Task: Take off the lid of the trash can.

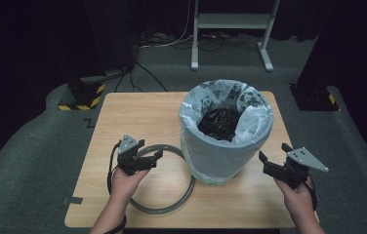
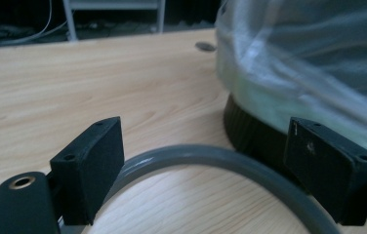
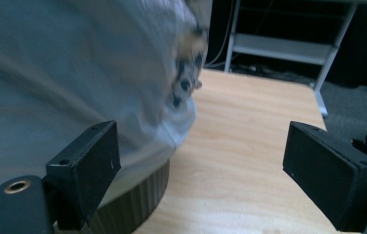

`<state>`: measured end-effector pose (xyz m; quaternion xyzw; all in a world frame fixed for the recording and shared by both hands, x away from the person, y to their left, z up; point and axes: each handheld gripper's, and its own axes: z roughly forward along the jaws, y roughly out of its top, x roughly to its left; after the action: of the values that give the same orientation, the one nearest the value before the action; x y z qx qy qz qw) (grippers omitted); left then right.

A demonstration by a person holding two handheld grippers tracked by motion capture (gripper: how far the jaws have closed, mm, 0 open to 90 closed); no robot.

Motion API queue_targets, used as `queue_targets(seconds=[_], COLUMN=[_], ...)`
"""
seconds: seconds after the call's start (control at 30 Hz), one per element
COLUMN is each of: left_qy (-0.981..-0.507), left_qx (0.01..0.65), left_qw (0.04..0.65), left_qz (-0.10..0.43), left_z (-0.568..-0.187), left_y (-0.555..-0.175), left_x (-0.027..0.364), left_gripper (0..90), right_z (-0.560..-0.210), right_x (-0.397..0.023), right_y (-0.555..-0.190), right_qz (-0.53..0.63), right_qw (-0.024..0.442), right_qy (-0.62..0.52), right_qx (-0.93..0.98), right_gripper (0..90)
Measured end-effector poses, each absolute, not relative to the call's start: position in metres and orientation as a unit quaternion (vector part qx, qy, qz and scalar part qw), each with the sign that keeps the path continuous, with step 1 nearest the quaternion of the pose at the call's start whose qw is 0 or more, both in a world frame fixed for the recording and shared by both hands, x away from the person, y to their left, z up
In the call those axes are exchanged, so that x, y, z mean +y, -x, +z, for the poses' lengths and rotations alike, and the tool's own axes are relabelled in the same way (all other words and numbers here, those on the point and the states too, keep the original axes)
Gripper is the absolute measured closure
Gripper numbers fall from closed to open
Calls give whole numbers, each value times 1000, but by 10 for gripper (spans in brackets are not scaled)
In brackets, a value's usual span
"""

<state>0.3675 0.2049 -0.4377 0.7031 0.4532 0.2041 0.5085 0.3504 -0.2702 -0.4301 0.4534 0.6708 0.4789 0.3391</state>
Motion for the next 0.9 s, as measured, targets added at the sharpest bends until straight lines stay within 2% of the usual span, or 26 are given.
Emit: queue_targets(seconds=[0.2, 0.23, 0.27, 0.5, 0.73, 0.9], left_qy=[-683, -666, -677, -660, -638, -632], left_qx=[434, 439, 430, 405, 392, 378], left_qw=[544, 559, 552, 579, 609, 621], left_qz=[223, 225, 227, 256, 260, 270], left_z=[-425, -424, -422, -410, -401, -395], left_y=[-358, -357, -356, -348, -343, -338], left_x=[201, 198, 200, 197, 197, 196], left_gripper=[145, 145, 145, 140, 140, 143], right_z=[-415, -413, -411, -397, -393, -386], right_x=[-271, -272, -272, -276, -278, -275], right_y=[-344, -343, -342, -337, -333, -329], right_qz=[501, 504, 507, 525, 531, 534], right_qw=[351, 355, 359, 378, 370, 384], right_qy=[-436, -434, -432, -421, -413, -401], right_qx=[660, 657, 654, 636, 641, 637], right_gripper=[134, 134, 134, 132, 131, 136])
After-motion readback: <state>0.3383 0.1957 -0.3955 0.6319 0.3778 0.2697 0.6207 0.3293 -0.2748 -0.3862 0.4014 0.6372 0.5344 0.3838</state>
